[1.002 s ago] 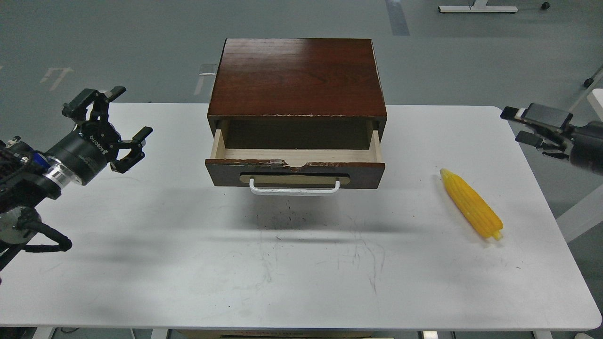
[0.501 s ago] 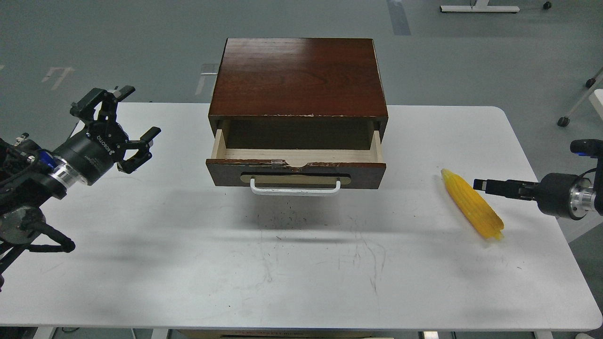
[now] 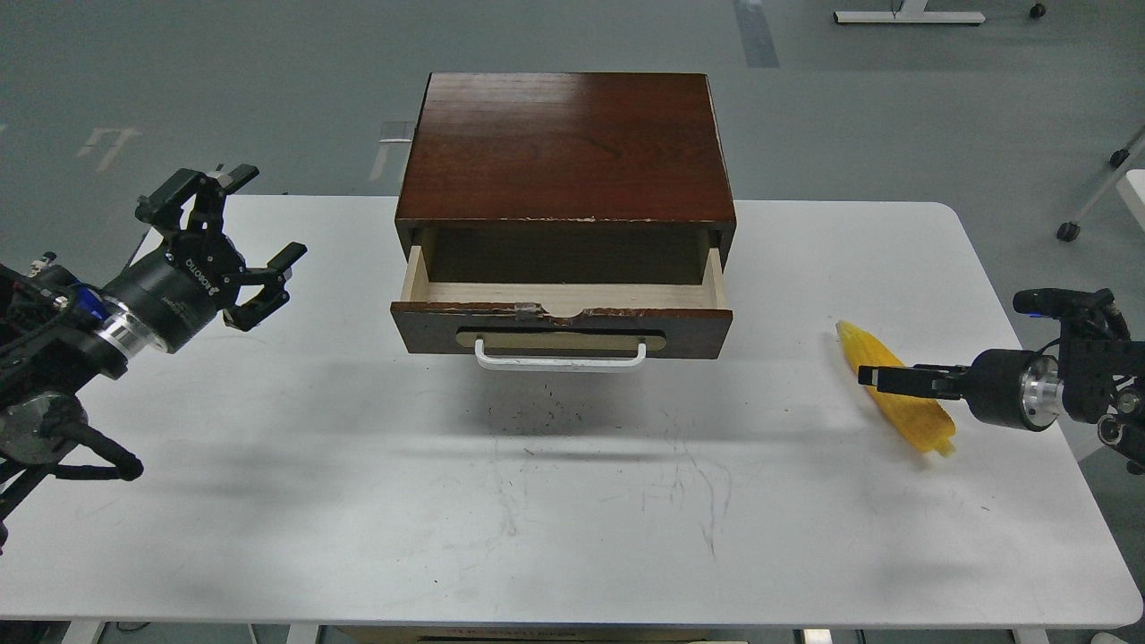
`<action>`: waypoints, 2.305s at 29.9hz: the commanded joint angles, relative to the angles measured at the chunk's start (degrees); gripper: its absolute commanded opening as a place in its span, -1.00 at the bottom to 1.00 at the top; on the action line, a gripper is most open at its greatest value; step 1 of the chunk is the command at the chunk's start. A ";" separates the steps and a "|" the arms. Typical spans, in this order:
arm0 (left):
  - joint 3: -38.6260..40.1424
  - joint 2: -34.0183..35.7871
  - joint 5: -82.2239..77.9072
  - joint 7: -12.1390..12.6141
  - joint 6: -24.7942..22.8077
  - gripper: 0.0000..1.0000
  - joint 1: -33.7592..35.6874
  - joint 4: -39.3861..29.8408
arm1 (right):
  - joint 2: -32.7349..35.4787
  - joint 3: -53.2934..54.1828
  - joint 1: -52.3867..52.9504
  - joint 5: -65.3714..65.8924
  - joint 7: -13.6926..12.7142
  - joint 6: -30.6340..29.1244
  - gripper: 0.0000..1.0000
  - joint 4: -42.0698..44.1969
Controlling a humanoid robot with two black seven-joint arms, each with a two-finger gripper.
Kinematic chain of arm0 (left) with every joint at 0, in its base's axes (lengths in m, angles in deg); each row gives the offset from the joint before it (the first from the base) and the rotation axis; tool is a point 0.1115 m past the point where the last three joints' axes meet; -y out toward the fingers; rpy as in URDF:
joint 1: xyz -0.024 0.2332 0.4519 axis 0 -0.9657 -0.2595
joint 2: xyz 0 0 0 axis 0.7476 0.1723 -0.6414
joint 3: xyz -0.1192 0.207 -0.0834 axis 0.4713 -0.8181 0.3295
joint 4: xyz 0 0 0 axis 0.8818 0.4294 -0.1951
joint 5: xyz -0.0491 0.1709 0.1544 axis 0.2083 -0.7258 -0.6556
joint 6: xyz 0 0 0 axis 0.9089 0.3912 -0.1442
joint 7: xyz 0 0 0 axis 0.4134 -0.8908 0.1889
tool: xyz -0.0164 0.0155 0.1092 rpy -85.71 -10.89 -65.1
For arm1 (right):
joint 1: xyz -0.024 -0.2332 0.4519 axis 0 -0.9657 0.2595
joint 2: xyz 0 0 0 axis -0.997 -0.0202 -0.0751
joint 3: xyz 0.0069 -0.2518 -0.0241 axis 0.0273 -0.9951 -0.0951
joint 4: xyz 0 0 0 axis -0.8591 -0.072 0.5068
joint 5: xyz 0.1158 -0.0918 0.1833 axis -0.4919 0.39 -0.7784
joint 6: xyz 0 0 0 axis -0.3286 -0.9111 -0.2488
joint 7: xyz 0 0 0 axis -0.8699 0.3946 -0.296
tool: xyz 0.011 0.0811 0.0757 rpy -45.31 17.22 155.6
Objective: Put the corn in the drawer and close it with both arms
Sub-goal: 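Lower the right gripper onto the corn cob and close it, then lift the corn cob with the right gripper toward the drawer, then lower the corn cob into the open drawer with the right gripper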
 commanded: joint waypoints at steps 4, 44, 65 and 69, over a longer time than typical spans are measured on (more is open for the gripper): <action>-0.01 0.07 0.00 0.00 0.00 1.00 -0.17 0.00 | -0.36 -2.58 0.07 0.00 0.00 0.11 0.70 0.57; 0.34 0.60 0.00 0.00 0.00 1.00 -0.17 -1.06 | -9.05 -21.82 42.95 -1.06 0.00 -1.56 -0.55 -10.85; 0.87 1.13 0.00 0.00 0.00 1.00 -0.26 -1.41 | -31.38 -38.35 53.59 3.42 0.00 12.58 -0.56 -11.03; 0.87 1.22 0.00 0.00 0.00 1.00 -0.35 -1.41 | -33.05 -40.55 53.51 3.69 0.00 14.61 -0.56 -10.24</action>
